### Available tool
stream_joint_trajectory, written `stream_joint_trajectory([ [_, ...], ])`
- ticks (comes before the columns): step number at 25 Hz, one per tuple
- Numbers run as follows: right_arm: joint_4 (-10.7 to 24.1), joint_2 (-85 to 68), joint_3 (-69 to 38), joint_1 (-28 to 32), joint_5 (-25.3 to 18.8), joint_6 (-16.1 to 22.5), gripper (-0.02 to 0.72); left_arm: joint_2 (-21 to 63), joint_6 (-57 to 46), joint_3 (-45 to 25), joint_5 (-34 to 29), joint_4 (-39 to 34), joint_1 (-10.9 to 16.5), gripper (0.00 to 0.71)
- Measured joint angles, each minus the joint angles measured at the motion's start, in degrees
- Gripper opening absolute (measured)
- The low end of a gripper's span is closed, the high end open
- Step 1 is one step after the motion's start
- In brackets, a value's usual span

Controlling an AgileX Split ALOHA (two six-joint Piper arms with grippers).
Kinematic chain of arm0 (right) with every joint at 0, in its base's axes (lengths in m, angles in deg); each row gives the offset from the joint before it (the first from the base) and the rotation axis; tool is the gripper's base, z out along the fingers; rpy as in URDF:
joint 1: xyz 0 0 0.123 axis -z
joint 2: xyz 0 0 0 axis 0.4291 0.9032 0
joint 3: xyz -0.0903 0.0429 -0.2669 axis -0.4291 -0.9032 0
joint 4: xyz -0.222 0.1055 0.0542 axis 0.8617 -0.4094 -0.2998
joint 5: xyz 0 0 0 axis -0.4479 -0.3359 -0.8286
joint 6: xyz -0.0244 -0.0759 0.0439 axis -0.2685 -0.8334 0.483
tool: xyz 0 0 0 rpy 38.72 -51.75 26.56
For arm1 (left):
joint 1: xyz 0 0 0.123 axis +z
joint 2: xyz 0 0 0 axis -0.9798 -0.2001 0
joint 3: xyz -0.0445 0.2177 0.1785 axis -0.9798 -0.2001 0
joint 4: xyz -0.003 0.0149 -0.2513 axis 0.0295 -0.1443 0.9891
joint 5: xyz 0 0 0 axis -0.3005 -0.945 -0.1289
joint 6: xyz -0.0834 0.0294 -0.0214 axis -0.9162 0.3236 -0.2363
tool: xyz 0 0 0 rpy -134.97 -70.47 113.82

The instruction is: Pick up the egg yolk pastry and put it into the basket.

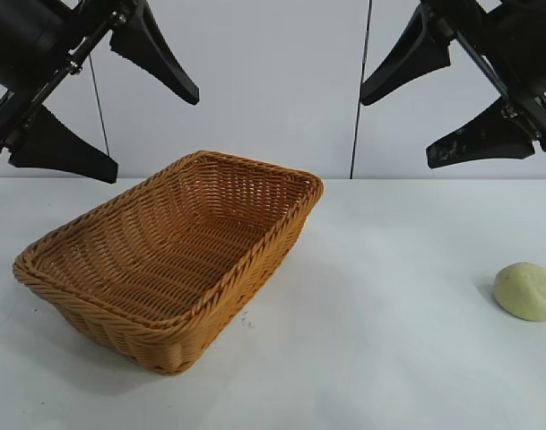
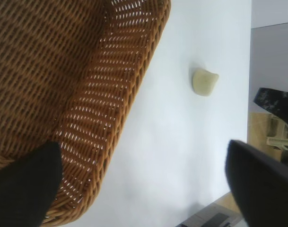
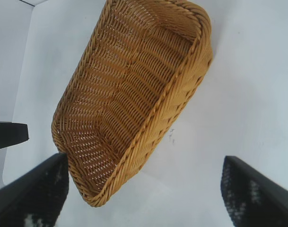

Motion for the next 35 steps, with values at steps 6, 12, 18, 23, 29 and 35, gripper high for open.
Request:
stream_joint_trajectory([
  [6, 0.0, 0.0, 0.0, 0.0, 0.0, 0.0, 0.627, 0.0, 0.0, 0.0, 0.0, 0.0, 0.0, 0.673],
  [12, 0.0, 0.0, 0.0, 0.0, 0.0, 0.0, 0.627, 0.0, 0.1, 0.0, 0.0, 0.0, 0.0, 0.673],
  [18, 0.0, 0.0, 0.0, 0.0, 0.0, 0.0, 0.627, 0.0, 0.1, 0.0, 0.0, 0.0, 0.0, 0.673],
  [23, 0.0, 0.0, 0.0, 0.0, 0.0, 0.0, 0.627, 0.0, 0.1, 0.0, 0.0, 0.0, 0.0, 0.673],
  [29, 0.0, 0.0, 0.0, 0.0, 0.0, 0.0, 0.627, 0.0, 0.1, 0.0, 0.6, 0.0, 0.0, 0.673],
  [35, 0.0, 0.0, 0.0, 0.0, 0.0, 0.0, 0.627, 0.0, 0.1, 0.0, 1.0, 0.1, 0.0, 0.673],
])
